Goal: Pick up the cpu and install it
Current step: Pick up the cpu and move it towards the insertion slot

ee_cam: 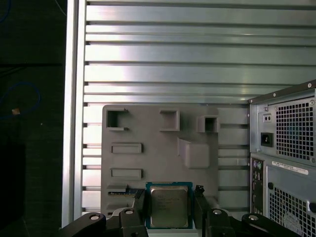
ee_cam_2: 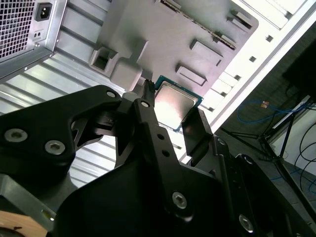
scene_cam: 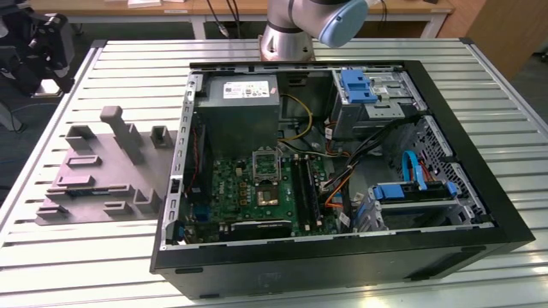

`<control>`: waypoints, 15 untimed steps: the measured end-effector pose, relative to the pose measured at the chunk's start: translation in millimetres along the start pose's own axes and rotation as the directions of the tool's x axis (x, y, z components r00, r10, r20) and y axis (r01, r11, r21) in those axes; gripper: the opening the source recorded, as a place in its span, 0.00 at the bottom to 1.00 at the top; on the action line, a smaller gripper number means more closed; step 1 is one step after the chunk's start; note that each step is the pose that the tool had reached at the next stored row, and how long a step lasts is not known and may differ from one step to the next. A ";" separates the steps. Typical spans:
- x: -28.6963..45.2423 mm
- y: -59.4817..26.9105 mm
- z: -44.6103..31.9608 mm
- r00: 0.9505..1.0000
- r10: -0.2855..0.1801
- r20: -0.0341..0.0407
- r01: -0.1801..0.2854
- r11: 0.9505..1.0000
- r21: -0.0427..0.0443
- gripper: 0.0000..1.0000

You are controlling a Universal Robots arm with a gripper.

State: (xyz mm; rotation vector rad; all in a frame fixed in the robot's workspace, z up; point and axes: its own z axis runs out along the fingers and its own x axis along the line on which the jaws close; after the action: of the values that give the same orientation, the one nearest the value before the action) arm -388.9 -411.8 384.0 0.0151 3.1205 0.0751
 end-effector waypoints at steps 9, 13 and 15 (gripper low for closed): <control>-2.6 0.0 0.1 1.000 0.000 0.000 0.000 1.000 0.000 0.47; -4.2 0.0 0.1 1.000 0.000 0.000 0.000 1.000 0.000 0.47; -5.0 0.0 0.2 1.000 0.000 0.000 0.000 1.000 0.000 0.47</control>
State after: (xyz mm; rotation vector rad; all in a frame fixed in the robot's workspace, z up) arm -383.9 -411.8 383.9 0.0152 3.1204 0.0752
